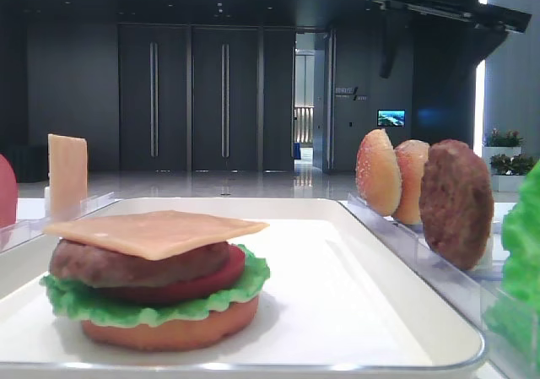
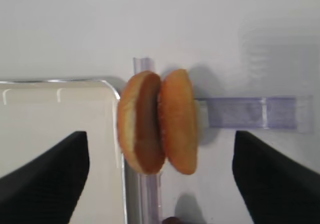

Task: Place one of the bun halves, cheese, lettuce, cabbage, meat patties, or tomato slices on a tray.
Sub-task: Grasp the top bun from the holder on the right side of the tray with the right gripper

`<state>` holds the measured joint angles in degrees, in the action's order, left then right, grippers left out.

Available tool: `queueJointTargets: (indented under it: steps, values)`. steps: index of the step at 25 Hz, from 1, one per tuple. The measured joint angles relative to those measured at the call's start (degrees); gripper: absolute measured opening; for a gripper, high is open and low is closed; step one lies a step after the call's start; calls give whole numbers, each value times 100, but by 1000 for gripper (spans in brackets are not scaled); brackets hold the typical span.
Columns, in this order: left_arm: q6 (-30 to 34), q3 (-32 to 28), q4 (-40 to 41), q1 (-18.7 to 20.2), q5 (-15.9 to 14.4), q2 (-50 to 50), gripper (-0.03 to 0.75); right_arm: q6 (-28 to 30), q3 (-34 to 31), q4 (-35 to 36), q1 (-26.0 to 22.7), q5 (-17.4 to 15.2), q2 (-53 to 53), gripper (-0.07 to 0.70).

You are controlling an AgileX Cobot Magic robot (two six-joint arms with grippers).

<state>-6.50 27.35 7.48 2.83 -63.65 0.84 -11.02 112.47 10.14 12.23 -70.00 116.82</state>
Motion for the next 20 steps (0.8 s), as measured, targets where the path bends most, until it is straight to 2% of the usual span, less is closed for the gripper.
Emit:
queueJointTargets:
  steps: [9,20]
  values:
    - [0,0,0,0,0,0,692,-591,0,11,787,0,0,557]
    - [0,0,0,0,0,0,692,-676,-122,-90,835,-7,149,556]
